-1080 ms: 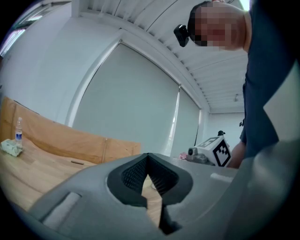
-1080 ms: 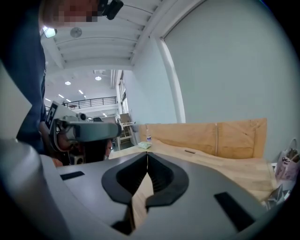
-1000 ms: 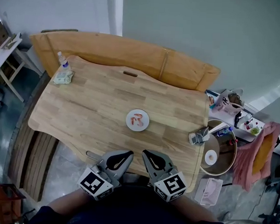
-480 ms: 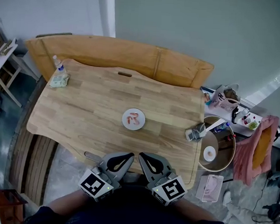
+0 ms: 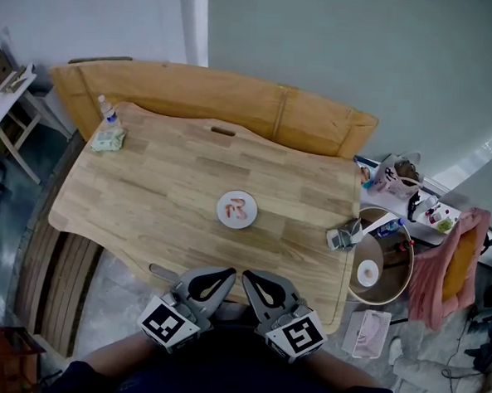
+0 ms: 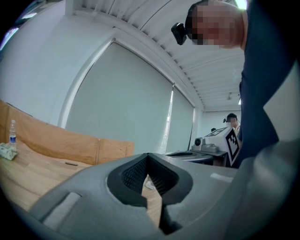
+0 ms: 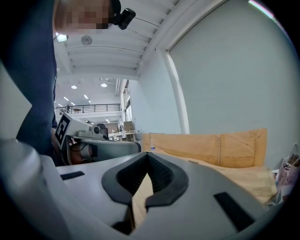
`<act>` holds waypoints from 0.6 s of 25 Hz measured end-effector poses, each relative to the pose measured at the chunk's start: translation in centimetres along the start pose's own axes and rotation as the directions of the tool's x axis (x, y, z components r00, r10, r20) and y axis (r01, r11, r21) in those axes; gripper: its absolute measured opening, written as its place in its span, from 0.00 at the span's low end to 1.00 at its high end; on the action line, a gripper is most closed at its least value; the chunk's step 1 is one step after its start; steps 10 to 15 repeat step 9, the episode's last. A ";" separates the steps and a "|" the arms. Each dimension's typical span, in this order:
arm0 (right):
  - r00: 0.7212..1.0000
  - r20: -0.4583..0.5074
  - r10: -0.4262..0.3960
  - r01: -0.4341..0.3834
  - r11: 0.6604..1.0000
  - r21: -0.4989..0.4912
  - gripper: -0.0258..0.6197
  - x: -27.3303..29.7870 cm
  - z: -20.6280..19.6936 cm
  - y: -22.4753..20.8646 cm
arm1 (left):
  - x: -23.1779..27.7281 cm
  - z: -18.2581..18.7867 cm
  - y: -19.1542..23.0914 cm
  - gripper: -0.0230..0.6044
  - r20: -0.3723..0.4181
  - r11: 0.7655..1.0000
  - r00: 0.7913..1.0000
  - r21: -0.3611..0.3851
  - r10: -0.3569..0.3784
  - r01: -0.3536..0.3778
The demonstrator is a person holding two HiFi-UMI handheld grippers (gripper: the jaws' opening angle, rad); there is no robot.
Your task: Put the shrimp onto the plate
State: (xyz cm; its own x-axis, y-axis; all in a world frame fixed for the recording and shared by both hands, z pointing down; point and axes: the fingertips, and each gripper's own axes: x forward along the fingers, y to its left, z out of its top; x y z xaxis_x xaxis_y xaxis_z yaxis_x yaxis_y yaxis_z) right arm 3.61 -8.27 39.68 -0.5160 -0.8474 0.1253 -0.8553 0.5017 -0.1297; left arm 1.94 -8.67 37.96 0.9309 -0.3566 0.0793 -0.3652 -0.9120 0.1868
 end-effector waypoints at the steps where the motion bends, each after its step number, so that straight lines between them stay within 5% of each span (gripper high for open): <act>1: 1.000 -0.001 0.001 -0.001 1.000 0.008 0.05 0.0 -0.1 0.0 | 0.0 0.1 -0.1 0.04 0.003 1.000 1.000 0.002 -0.002 0.002; 15: 1.000 0.000 0.012 -0.012 1.000 0.015 0.05 0.1 -0.4 0.6 | -0.5 -0.3 -0.2 0.04 -0.002 1.000 1.000 -0.003 0.007 -0.007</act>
